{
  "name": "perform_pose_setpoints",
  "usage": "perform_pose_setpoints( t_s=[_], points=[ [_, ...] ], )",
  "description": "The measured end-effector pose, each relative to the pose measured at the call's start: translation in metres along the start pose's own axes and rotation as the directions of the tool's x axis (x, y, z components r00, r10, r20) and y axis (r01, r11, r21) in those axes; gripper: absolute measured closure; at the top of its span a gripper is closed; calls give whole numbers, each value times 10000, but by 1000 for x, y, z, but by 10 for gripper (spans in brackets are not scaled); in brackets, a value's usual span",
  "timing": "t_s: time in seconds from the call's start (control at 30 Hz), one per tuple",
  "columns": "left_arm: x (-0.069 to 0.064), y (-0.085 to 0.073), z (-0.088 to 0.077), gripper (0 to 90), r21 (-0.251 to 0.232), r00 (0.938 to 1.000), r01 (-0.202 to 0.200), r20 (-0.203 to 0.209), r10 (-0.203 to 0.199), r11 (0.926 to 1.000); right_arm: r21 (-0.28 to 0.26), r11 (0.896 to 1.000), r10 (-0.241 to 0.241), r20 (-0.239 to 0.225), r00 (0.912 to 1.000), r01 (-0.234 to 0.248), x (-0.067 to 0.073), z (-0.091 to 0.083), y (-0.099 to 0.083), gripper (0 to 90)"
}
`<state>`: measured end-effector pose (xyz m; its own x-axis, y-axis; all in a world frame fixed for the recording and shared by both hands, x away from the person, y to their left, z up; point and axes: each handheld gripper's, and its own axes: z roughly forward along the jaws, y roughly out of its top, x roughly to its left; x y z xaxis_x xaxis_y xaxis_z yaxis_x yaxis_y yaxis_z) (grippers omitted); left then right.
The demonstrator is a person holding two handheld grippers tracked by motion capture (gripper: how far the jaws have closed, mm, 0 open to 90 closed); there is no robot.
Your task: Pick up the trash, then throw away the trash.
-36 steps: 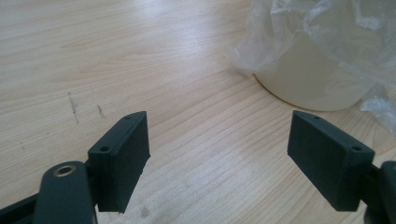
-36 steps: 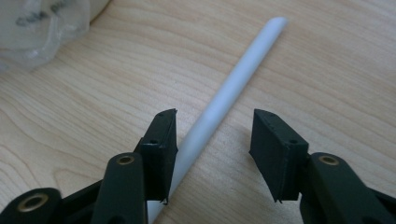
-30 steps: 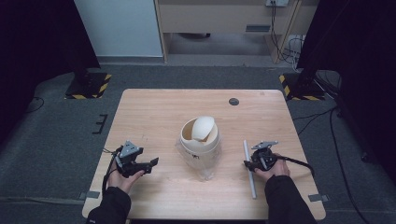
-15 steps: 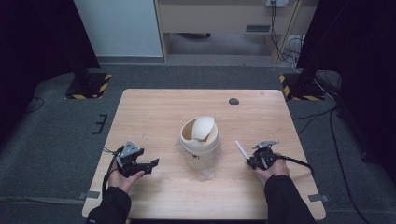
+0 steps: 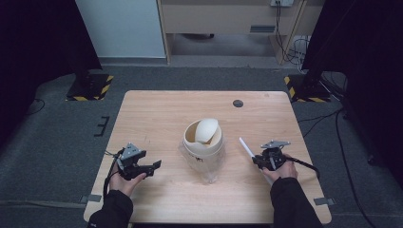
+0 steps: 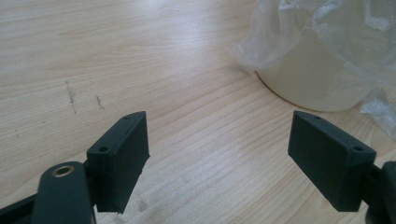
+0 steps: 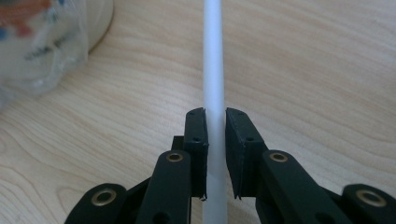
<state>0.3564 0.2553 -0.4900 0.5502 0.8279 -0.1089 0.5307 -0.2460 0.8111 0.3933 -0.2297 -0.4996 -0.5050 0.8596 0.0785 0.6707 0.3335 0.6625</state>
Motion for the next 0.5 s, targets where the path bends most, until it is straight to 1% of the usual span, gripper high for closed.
perform_pose_setpoints(
  t_s=[0.03,0.07,0.13,0.23,0.27,0.3,0.33,0.37,0.4,0.43,0.47,0.5],
  points=[
    [0,0,0,200,0,10000,0,0,0,10000,0,10000,0,0,10000,0,0,0,0,793],
    [0,0,-1,200,-47,10000,26,25,-26,10000,-395,9991,138,-76,9999,-141,-1,-4,2,794],
    [0,1,-1,200,-105,10000,51,45,-50,9999,-797,9964,261,-163,9995,-273,-3,-9,4,794],
    [0,2,-2,200,-153,10000,69,49,-68,9999,-1462,9885,370,-193,9991,-394,-5,-18,8,794],
    [0,2,-2,201,-153,10000,69,49,-68,9999,-1462,9885,370,-193,9991,-394,-5,-18,8,794],
    [0,3,-3,202,-229,9999,100,48,-99,9997,-1673,9846,467,-239,9986,-501,-5,-21,10,794],
    [-1,4,-5,202,-355,9999,144,67,-142,9993,-2113,9754,566,-333,9978,-624,-6,-26,13,794],
    [-1,4,-5,202,-355,9999,144,67,-142,9993,-2113,9754,566,-333,9978,-624,-6,-26,13,794],
    [-2,5,-7,202,-497,9998,174,79,-171,9986,-2560,9643,606,-350,9975,-675,-6,-32,16,794],
    [-2,5,-7,203,-497,9998,174,79,-171,9986,-2560,9643,606,-350,9975,-675,-6,-32,16,794],
    [-4,7,-10,203,-667,9997,199,131,-191,9976,-2829,9564,635,-417,9971,-728,-6,-35,18,794],
    [-5,8,-12,203,-769,9996,240,160,-228,9968,-2889,9544,654,-443,9969,-754,-6,-36,18,794]
  ],
)
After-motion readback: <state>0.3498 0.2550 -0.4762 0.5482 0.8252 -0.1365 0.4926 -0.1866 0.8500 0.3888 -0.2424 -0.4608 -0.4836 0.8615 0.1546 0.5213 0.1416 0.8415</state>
